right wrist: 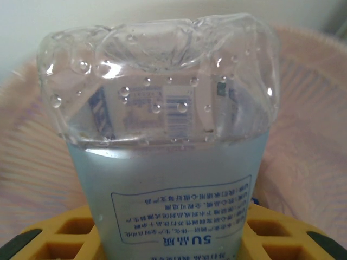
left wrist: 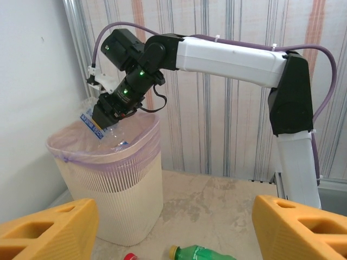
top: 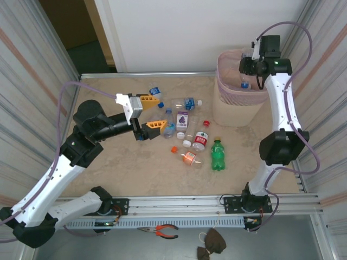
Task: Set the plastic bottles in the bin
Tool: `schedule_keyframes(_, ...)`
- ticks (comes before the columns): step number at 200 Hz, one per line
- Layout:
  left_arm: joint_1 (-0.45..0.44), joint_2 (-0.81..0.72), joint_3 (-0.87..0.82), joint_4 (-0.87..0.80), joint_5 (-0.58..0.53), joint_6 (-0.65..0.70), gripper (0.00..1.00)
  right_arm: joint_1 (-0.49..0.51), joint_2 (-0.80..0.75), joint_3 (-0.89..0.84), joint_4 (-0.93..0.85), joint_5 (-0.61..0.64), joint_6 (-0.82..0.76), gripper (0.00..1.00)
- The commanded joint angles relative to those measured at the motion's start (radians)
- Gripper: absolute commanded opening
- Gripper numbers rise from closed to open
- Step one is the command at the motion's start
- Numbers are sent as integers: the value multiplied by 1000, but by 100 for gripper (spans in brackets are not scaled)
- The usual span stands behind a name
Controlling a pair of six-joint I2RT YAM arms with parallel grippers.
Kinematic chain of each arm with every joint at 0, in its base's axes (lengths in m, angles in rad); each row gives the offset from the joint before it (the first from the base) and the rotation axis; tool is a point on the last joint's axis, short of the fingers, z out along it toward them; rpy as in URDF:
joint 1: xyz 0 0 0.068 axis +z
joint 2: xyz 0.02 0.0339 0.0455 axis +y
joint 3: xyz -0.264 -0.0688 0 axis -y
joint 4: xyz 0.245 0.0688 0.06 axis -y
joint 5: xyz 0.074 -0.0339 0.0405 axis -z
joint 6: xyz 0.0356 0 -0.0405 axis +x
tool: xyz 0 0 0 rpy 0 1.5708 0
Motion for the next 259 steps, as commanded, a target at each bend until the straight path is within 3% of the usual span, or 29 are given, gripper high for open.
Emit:
schedule_keyframes(1,12,4,-10,-3,-13,-2,75,-7,53,47,-129,50,-34,38)
schedule_keyframes(137,38,19,-36,9,-1,-22,74,-15,315,64,-314,107,-72,51)
schedule_keyframes(195,44,24,-43,12,-5,-27,74,-14,360,109,-343,87,-69,67)
schedule_keyframes(259,48,25,-45,-9,-39,-33,74,9,280,238,-391,99,-68,85)
